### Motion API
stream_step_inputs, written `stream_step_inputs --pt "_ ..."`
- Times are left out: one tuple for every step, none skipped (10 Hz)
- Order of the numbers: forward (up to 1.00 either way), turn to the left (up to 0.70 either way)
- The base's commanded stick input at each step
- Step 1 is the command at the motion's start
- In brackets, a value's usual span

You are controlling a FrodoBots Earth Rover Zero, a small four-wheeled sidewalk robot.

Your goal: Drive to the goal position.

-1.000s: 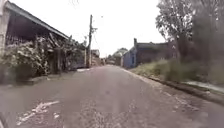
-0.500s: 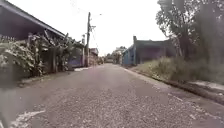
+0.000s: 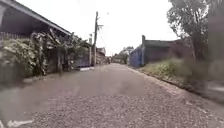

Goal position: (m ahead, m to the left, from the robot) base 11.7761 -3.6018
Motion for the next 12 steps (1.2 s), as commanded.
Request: stream_step_inputs --pt "0.7 0.0" --pt "0.7 0.0" --pt "0.7 0.0" --pt "0.7 0.0" --pt "0.7 0.0" --pt "0.7 0.0" --pt "0.7 0.0" --pt "0.7 0.0" --pt "0.7 0.0" --pt "0.7 0.0" --pt "0.7 0.0" --pt "0.7 0.0"
